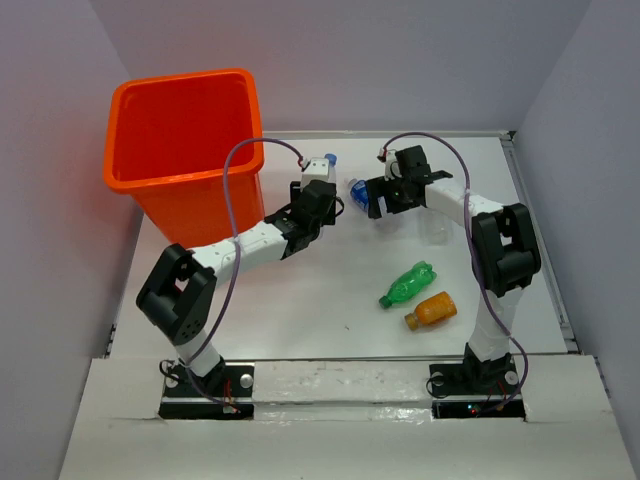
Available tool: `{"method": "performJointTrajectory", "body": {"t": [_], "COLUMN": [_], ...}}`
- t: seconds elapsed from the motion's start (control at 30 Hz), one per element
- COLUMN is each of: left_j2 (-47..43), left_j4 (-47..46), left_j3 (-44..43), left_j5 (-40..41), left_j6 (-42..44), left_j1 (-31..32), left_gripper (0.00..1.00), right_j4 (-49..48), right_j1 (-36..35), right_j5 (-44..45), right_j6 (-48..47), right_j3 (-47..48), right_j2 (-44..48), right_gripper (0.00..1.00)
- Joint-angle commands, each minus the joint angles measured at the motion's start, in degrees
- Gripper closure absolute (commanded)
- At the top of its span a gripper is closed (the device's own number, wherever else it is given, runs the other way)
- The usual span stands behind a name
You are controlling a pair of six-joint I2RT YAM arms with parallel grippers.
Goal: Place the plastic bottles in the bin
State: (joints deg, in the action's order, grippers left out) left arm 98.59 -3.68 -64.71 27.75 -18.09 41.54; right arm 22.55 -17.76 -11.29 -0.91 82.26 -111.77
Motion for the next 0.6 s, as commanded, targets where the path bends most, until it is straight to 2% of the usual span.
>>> {"method": "performJointTrajectory", "body": {"t": [0.0,0.07,0.1,0.13,0.17,0.2,0.27,0.33,0.4,0.47,0.57], "left_j2": [-8.31,-9.72,-10.69,-11.13,-11.74,-12.53,-15.08,-18.32,-20.44,-23.69,-27.82], "left_j4": [-6.42,-7.13,-7.82,-8.35,-8.79,-10.28,-11.78,-13.71,-13.63,-13.02,-11.00], "left_j3": [0.11,-0.59,-0.77,-0.86,-1.29,-1.47,-2.52,-3.84,-7.09,-10.68,-15.16], "left_j5": [-2.24,-4.53,-5.50,-6.47,-7.70,-10.49,-14.19,-16.40,-18.42,-19.13,-17.04], "left_j6": [-0.72,-0.46,-0.37,-0.37,-0.37,-0.46,-0.72,-0.20,0.24,0.95,2.17], "left_j1": [2.67,2.67,2.67,2.67,2.67,2.67,2.76,2.93,3.11,3.11,3.11], "left_gripper": [0.45,0.45,0.45,0.45,0.45,0.45,0.45,0.45,0.45,0.45,0.45], "right_j4": [0.83,0.48,-0.30,-0.74,-1.27,-1.88,-3.46,-4.52,-6.28,-8.47,-10.94], "right_j1": [-0.43,-0.43,-0.43,-0.43,-0.43,-0.43,-0.43,-0.43,-0.43,-0.43,-0.43], "right_j5": [-0.49,0.12,0.82,1.35,1.71,1.80,1.62,1.62,0.92,0.31,-0.31], "right_j6": [-0.41,0.64,0.64,0.90,2.73,3.71,5.29,6.61,8.28,10.30,12.50], "right_j3": [2.29,1.77,1.24,0.80,0.19,-1.12,-2.53,-4.90,-7.01,-10.78,-16.15], "right_j2": [-1.17,-1.35,-1.09,-0.74,-0.30,0.84,2.07,4.87,7.34,12.33,19.79], "right_gripper": [0.07,0.18,0.31,0.40,0.49,0.54,0.55,0.62,0.63,0.66,0.67]}}
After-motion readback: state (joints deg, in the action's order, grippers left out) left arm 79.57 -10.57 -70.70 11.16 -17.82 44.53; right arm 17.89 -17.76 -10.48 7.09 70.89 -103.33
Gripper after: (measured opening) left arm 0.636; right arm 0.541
